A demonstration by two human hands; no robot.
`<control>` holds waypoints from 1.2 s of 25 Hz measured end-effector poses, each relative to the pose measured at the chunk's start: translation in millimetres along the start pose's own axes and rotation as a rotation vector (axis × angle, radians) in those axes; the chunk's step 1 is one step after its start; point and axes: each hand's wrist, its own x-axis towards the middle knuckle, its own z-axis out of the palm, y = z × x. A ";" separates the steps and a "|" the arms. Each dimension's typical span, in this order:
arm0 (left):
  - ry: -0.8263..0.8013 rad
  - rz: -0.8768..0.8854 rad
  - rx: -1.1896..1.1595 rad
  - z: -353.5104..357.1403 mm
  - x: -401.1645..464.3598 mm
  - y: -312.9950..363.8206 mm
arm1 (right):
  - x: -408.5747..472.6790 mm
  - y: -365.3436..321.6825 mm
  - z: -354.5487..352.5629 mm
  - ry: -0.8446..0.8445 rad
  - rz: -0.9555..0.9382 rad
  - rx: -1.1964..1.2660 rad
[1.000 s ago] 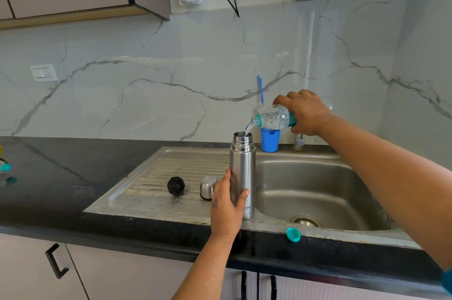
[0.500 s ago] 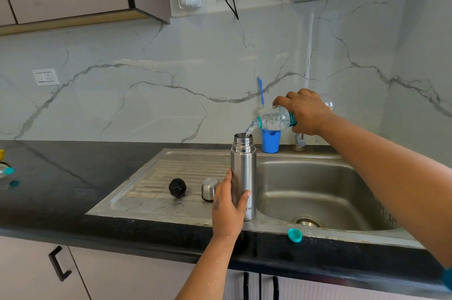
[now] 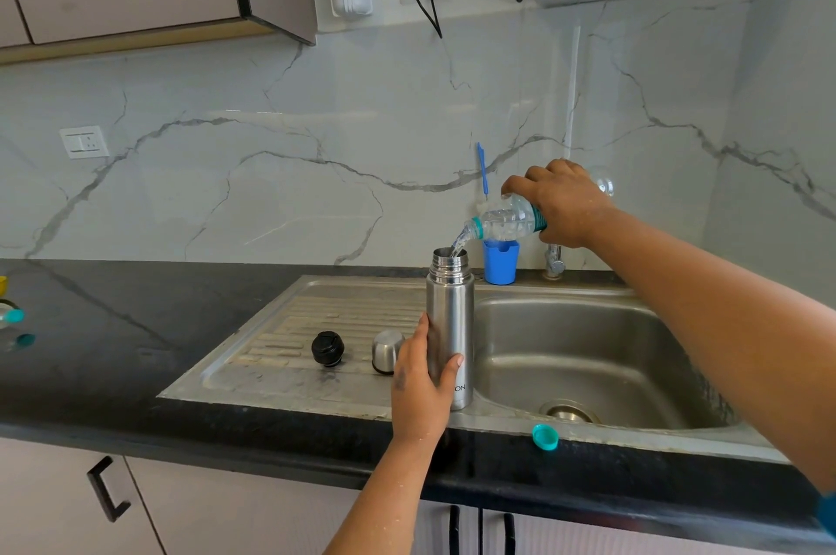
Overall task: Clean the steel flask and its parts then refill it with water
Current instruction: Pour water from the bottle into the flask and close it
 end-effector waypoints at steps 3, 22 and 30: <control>0.000 0.006 0.002 -0.1 -0.5 -0.9 | -0.5 -0.3 -1.8 0.003 0.000 0.006; 0.007 0.024 -0.003 1.3 -1.3 -5.0 | -1.4 -1.2 -2.2 -0.010 -0.007 0.026; 0.005 0.025 -0.012 1.5 -0.6 -5.7 | 5.2 -2.6 -4.2 0.021 -0.036 -0.029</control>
